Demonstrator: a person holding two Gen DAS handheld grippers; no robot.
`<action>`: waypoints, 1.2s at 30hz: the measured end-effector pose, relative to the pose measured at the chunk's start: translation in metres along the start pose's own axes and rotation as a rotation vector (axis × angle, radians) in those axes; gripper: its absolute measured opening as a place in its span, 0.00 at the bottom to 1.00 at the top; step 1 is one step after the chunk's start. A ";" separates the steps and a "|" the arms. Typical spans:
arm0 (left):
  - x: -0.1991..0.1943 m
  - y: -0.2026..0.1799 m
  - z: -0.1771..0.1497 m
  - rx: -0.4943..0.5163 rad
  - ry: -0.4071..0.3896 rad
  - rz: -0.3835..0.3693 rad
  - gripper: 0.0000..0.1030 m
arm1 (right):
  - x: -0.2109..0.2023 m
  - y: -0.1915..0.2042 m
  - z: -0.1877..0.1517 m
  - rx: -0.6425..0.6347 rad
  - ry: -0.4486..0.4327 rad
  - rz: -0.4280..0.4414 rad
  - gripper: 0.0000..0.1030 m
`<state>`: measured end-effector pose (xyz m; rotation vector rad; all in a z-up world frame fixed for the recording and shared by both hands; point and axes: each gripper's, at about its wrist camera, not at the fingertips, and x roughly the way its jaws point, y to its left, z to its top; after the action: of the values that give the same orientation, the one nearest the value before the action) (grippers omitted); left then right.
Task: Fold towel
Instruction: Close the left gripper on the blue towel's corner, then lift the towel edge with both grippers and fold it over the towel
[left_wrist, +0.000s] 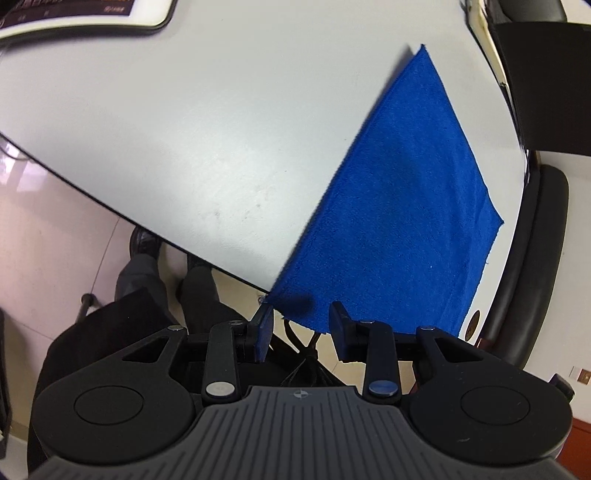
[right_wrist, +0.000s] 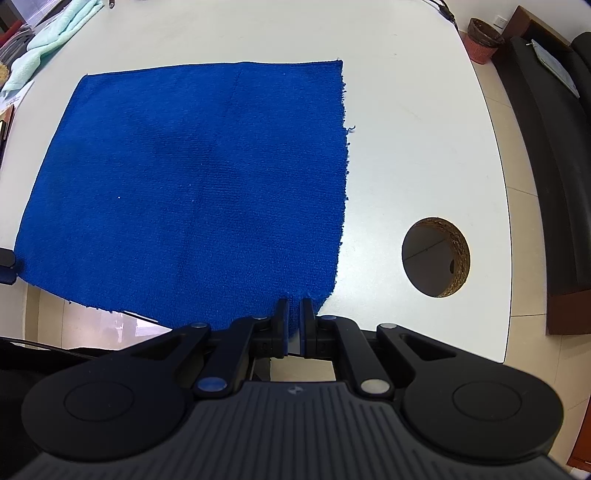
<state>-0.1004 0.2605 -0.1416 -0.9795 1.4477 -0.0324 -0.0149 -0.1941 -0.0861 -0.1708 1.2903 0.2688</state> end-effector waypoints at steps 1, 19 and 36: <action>0.000 0.002 0.000 -0.007 -0.002 0.000 0.35 | 0.001 -0.001 0.000 0.000 0.000 0.001 0.05; 0.007 0.003 -0.002 0.000 -0.012 -0.019 0.09 | -0.017 0.002 -0.012 -0.003 -0.012 0.002 0.05; -0.020 -0.006 -0.005 0.028 -0.052 -0.066 0.05 | -0.031 -0.011 -0.020 0.057 -0.091 0.021 0.05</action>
<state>-0.1057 0.2653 -0.1208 -0.9984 1.3634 -0.0748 -0.0378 -0.2127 -0.0618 -0.0953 1.2089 0.2545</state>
